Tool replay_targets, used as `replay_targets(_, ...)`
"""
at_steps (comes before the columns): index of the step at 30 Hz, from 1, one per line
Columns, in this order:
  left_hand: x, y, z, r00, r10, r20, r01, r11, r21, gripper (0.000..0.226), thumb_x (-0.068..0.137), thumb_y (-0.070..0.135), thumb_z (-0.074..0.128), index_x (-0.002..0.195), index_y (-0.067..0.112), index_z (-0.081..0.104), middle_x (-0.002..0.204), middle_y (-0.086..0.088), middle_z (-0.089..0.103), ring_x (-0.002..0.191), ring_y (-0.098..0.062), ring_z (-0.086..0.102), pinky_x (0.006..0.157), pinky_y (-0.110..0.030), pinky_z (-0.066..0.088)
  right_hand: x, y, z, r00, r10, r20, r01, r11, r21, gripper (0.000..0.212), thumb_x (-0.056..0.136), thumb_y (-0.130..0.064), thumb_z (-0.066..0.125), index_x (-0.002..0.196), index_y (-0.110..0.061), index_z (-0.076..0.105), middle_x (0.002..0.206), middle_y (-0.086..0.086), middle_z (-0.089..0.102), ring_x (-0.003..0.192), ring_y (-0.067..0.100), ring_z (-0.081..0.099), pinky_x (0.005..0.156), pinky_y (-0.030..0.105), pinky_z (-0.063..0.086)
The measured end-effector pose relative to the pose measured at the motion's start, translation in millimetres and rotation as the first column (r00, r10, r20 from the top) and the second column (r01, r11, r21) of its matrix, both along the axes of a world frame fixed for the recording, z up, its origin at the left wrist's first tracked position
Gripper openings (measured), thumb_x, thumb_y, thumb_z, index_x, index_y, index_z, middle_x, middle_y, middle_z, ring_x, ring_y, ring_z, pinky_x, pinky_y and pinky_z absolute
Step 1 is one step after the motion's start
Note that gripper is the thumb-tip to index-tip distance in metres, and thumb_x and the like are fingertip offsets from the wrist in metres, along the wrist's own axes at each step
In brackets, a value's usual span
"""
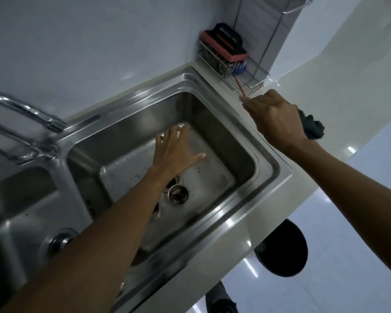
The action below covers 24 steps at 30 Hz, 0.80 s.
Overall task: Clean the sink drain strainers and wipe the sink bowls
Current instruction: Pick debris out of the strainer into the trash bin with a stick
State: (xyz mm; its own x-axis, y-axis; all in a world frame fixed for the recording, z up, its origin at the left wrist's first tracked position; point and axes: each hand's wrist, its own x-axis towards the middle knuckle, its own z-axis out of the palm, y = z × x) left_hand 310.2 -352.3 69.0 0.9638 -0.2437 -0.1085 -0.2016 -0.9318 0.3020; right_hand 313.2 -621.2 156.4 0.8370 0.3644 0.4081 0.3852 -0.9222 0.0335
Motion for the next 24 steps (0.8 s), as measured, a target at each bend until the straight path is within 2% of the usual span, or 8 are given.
replay_targets(3,-34.1,54.5,-16.1,0.992,0.081,-0.098,-0.082,0.997,-0.008,0.095,0.085,0.072,0.06,0.156,0.02,0.025,0.158,-0.011,0.032,0.144,-0.033,0.033,0.116,-0.051,0.028,-38.2,54.4,-16.1,0.984,0.11,-0.138,-0.103,0.993,0.06,0.038,0.106,-0.027,0.045,0.141,-0.018,0.054,0.111,0.01,0.07,0.098,0.027,0.06,0.063,0.037,0.054)
replay_targets(6,-67.2,103.1,-39.7,0.977,0.124,-0.174,-0.122,0.992,0.027,0.09,0.087,0.064,0.065,0.155,0.02,0.027,0.154,-0.011,0.035,0.14,-0.034,0.036,0.113,-0.051,0.032,-69.3,114.5,-44.3,0.932,0.166,-0.322,-0.147,0.986,0.084,0.052,0.097,-0.007,0.061,0.146,-0.02,0.052,0.117,0.006,0.071,0.106,0.026,0.063,0.069,0.042,0.06)
replay_targets(8,-83.6,125.4,-55.8,0.957,0.151,-0.248,-0.142,0.988,0.054,0.091,0.085,0.061,0.07,0.154,0.019,0.027,0.152,-0.012,0.037,0.137,-0.034,0.038,0.112,-0.052,0.034,-84.9,149.5,-63.5,0.894,0.206,-0.398,-0.178,0.978,0.108,0.057,0.093,-0.001,0.061,0.146,-0.022,0.053,0.122,0.003,0.07,0.108,0.024,0.063,0.069,0.041,0.06)
replay_targets(12,-103.2,143.1,-83.4,0.906,0.155,-0.394,-0.111,0.985,0.133,0.103,0.077,0.057,0.081,0.155,0.02,0.025,0.151,-0.013,0.036,0.138,-0.037,0.038,0.112,-0.054,0.037,-103.5,192.5,-97.6,0.815,0.257,-0.52,-0.221,0.966,0.132,0.054,0.095,-0.009,0.057,0.146,-0.028,0.051,0.126,0.009,0.066,0.107,0.027,0.065,0.078,0.038,0.056)
replay_targets(15,-110.3,139.8,-102.2,0.858,0.164,-0.486,-0.091,0.981,0.169,0.111,0.077,0.052,0.083,0.159,0.02,0.017,0.162,-0.014,0.023,0.146,-0.038,0.028,0.118,-0.055,0.03,-104.7,200.5,-116.4,0.787,0.26,-0.56,-0.203,0.966,0.163,0.05,0.099,-0.015,0.057,0.146,-0.028,0.052,0.131,0.012,0.066,0.107,0.029,0.068,0.084,0.038,0.057)
replay_targets(17,-111.4,133.7,-112.4,0.841,0.169,-0.515,-0.077,0.978,0.194,0.11,0.077,0.051,0.084,0.159,0.019,0.016,0.162,-0.015,0.023,0.146,-0.037,0.029,0.118,-0.055,0.029,-102.3,198.3,-121.0,0.775,0.276,-0.569,-0.16,0.956,0.246,0.038,0.103,-0.023,0.052,0.141,-0.024,0.059,0.126,0.01,0.07,0.105,0.026,0.069,0.085,0.036,0.056)
replay_targets(20,-112.3,122.3,-121.8,0.826,0.204,-0.525,-0.102,0.971,0.216,0.111,0.073,0.053,0.086,0.156,0.018,0.019,0.154,-0.012,0.034,0.14,-0.036,0.039,0.111,-0.055,0.037,-96.3,188.2,-123.1,0.765,0.325,-0.556,-0.099,0.913,0.397,0.029,0.104,-0.03,0.052,0.122,-0.017,0.071,0.11,0.006,0.075,0.095,0.021,0.07,0.08,0.03,0.055)
replay_targets(24,-117.9,109.9,-126.4,0.843,0.297,-0.449,-0.224,0.952,0.21,0.091,0.078,0.046,0.084,0.147,0.016,0.031,0.144,-0.01,0.046,0.126,-0.034,0.052,0.1,-0.051,0.049,-91.0,169.8,-122.3,0.765,0.343,-0.545,-0.012,0.853,0.521,0.024,0.106,-0.028,0.053,0.107,-0.01,0.068,0.089,0.005,0.076,0.078,0.02,0.073,0.072,0.038,0.057)
